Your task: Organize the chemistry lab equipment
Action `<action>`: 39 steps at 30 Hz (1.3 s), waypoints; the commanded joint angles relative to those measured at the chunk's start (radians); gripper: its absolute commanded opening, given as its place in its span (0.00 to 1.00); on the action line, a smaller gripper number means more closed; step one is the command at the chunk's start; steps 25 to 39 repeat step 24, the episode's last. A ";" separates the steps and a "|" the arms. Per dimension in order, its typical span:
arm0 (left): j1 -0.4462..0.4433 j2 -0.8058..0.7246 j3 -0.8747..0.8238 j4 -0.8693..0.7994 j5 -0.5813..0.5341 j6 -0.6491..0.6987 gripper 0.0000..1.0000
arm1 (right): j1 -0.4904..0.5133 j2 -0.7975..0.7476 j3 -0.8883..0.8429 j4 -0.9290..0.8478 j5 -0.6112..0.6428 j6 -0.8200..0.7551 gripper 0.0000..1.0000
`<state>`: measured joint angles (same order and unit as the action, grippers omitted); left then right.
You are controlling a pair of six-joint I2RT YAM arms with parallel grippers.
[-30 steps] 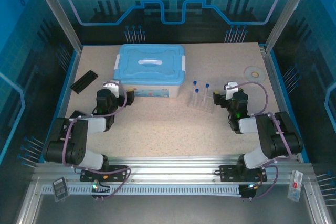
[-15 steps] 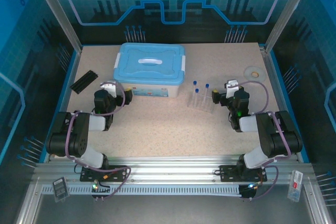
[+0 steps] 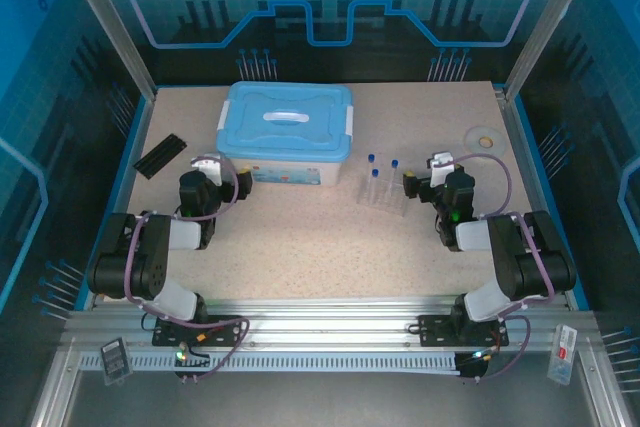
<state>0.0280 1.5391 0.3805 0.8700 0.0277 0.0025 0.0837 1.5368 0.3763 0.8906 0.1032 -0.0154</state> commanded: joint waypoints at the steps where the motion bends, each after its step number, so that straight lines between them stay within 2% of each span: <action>1: -0.003 0.009 0.005 0.042 0.006 -0.001 0.99 | -0.010 0.005 0.018 0.013 -0.004 0.006 1.00; 39: -0.001 0.007 0.005 0.043 0.009 -0.002 0.99 | -0.012 0.006 0.016 0.013 -0.005 0.005 1.00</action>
